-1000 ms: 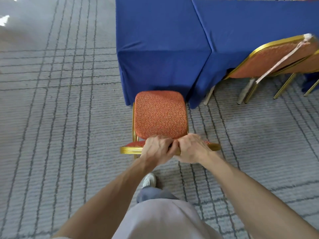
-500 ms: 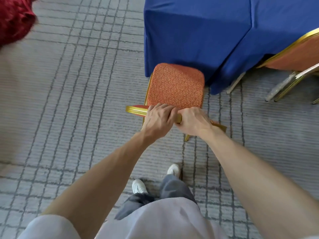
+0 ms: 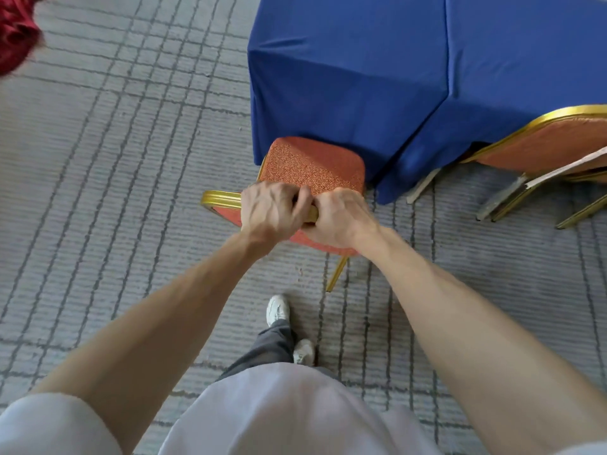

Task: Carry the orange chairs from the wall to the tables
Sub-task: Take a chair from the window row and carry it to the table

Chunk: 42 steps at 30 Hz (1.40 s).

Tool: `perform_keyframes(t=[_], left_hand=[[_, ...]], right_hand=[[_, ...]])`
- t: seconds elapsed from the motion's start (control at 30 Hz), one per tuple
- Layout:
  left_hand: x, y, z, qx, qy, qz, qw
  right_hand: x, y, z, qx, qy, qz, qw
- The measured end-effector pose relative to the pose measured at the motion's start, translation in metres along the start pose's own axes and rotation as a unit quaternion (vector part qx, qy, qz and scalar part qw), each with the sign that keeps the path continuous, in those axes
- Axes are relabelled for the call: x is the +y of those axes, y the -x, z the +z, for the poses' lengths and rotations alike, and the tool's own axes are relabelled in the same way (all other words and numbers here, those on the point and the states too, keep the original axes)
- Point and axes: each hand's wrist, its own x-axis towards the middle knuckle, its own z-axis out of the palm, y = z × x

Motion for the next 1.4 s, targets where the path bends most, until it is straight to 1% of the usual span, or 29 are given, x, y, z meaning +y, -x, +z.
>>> perform_keyframes(t=[0.07,0.2,0.33,0.47,0.53,0.6,0.67,0.73,0.8,0.87,1.0,1.1,1.17,1.27,1.4], left_hand=[[0.004,-0.020,-0.003,-0.009,-0.002,0.016,1.000],[0.001,-0.039,-0.004,0.016,0.025,0.074,0.997],[-0.002,-0.042,-0.003,0.017,0.043,0.089,0.995],[-0.001,-0.047,-0.006,0.007,0.033,0.087,0.996],[-0.002,-0.046,-0.004,-0.004,0.025,0.076,0.997],[-0.005,-0.042,0.003,-0.018,0.027,0.072,0.997],[-0.008,-0.045,0.010,-0.016,0.026,0.079,0.996],[-0.012,-0.052,0.017,-0.032,0.031,0.072,0.996],[-0.014,-0.060,0.027,-0.040,0.029,0.066,0.997],[-0.011,-0.069,0.036,-0.064,0.035,0.067,0.995],[0.019,-0.077,0.057,-0.117,0.055,0.085,0.988],[0.051,-0.072,0.073,-0.155,0.050,0.107,0.981],[0.053,-0.068,0.078,-0.151,0.040,0.123,0.980],[0.040,-0.068,0.076,-0.139,0.047,0.125,0.981],[0.039,-0.068,0.075,-0.143,0.056,0.125,0.980]], right_hand=[[0.006,-0.011,-0.013,0.027,0.016,0.018,0.999],[0.008,-0.025,-0.024,0.048,0.038,0.026,0.998],[0.003,-0.024,-0.027,0.038,0.014,0.048,0.998],[-0.003,-0.020,-0.027,0.072,-0.033,0.092,0.993],[-0.007,-0.016,-0.026,0.053,-0.059,0.108,0.991],[-0.006,-0.013,-0.023,0.028,-0.061,0.119,0.991],[-0.003,-0.015,-0.019,0.028,-0.059,0.115,0.991],[0.002,-0.023,-0.013,0.023,-0.068,0.109,0.991],[0.011,-0.031,-0.008,0.019,-0.063,0.114,0.991],[0.022,-0.037,-0.006,0.018,-0.057,0.125,0.990],[0.053,-0.029,-0.005,0.011,-0.055,0.169,0.984],[0.081,-0.013,-0.007,-0.014,-0.053,0.203,0.978],[0.088,-0.009,-0.005,-0.016,-0.054,0.194,0.979],[0.084,-0.011,-0.005,-0.013,-0.072,0.166,0.983],[0.087,-0.011,-0.018,-0.065,-0.108,0.161,0.979]])
